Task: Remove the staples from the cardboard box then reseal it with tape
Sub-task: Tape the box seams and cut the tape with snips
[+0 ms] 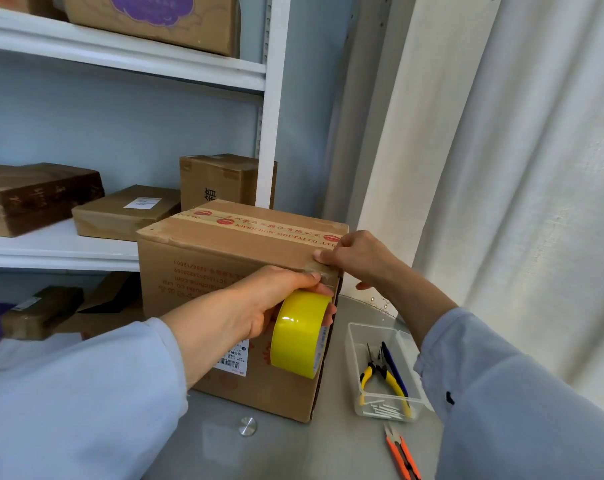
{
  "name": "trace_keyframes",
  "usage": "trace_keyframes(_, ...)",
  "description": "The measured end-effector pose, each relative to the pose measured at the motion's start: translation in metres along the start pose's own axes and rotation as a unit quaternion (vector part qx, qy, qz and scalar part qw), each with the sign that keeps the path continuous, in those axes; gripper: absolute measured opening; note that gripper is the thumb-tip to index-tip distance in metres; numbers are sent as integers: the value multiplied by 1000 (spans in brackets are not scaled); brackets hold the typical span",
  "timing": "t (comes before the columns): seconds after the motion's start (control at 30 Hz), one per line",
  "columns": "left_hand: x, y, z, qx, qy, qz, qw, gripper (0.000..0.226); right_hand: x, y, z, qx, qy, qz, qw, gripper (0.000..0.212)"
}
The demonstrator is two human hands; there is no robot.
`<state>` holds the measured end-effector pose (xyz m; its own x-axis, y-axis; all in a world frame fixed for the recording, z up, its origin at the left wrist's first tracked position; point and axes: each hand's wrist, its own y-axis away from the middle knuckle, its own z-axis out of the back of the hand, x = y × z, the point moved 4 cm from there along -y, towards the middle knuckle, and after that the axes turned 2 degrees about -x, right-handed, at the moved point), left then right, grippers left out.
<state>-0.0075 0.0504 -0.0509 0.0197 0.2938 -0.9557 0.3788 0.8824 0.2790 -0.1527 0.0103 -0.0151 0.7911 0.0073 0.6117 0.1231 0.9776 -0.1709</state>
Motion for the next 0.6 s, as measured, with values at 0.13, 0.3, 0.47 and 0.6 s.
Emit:
trace_keyframes(0.13,0,2,0,3,-7,-1,1000,25,-1,-3,1,-16,64,-5,998,48)
trace_keyframes(0.3,2,1,1,3,-1,-5,1000,26,4,0,1,-15,72,-2,997,49)
trace_keyframes(0.47,1,0,2,15,-9,-10,1000,22,3,13,6,84,-31,-27,996,39)
trace_keyframes(0.6,0,-1,1,1,28,-18,999,23,1,22,7,70,-70,-31,995,35)
